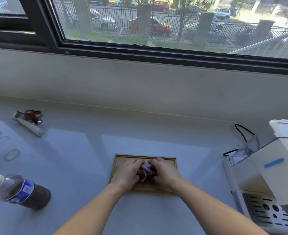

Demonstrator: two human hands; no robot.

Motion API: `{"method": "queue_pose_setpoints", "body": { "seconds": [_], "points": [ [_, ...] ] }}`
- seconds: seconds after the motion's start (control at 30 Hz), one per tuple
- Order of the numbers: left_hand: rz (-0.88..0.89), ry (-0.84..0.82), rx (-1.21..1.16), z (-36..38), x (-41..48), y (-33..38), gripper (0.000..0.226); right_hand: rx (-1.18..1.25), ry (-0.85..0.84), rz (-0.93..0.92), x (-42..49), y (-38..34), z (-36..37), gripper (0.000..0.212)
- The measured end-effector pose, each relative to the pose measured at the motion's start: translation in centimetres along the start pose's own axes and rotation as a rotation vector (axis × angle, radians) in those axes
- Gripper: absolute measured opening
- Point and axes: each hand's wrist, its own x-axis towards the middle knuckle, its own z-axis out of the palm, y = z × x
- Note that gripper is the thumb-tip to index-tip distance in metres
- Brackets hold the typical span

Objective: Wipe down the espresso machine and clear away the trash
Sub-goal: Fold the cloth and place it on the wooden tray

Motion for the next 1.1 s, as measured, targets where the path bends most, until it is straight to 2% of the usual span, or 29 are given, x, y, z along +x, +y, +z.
{"method": "queue_pose_setpoints", "body": {
  "seconds": [0.23,0.6,0.83,0.93,1.1],
  "points": [
    [0.018,-0.048,0.065,1.1,0.0,0.1,0.055,0.008,-0.033,0.045,-0.8,0.5,0.8,0.042],
    [0.000,-0.087,0.070,0.7,0.3,0.4,0.058,0.019,-0.022,0.073,-1.0,0.1,0.6,0.050],
    [-0.119,-0.147,-0.019,-0.1,-0.4,0.6,0.084,0.029,-0.089,0.070,-1.6,0.0,-0.3,0.058],
    [-0.169,-0.137,-0.043,-0.5,-0.3,0.7,0.081,-0.022,-0.088,0.045,-1.8,0.4,-0.7,0.060],
    [-0.184,-0.046,-0.020,-1.3,0.1,1.2,0.070,-0.049,0.018,0.056,-2.4,0.3,-3.2,0.047]
  ]
}}
